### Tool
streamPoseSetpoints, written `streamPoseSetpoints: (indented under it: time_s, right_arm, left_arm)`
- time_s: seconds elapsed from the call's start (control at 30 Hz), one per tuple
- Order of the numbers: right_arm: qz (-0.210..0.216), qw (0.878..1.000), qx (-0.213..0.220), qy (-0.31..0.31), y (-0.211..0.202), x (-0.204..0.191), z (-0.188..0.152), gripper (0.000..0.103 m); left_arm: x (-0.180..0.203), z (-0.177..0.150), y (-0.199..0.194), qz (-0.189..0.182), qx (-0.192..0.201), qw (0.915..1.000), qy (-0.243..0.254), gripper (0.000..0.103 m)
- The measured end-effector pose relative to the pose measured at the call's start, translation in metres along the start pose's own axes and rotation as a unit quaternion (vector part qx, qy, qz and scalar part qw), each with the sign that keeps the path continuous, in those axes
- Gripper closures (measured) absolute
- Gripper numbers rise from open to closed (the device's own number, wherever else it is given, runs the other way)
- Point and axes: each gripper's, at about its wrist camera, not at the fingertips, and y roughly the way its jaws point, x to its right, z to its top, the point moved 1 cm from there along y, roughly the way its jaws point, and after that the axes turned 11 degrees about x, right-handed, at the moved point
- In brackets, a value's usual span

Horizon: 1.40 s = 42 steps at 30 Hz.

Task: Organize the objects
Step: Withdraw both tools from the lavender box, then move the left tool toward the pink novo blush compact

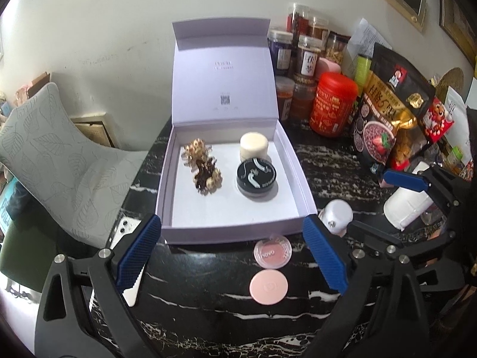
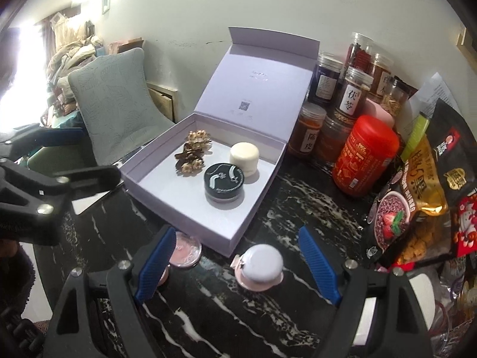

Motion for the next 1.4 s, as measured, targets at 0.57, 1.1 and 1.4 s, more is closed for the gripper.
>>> streamPoseSetpoints:
  time_s: [0.57,1.1,1.4]
  right_arm:
    - [-0.008,1.000,-0.027,0.004,0.001,-0.012,-0.045,0.018]
    - [-0.011,0.998,-0.039,0.053,0.013,0.000,-0.085,0.018]
    - [-0.015,0.996,-0.042,0.079,0.028,0.013,-0.094,0.018]
  left_arm:
    - [0.001,-0.055,0.027,-0.027,-0.060,0.9978,-0.010,0.007]
    - [0.012,-0.088,0.051,-0.057,-0.092,0.9935,-0.036,0.007]
    - [0.023,-0.091,0.073,-0.059,-0.094,0.9933,-0.031,0.007]
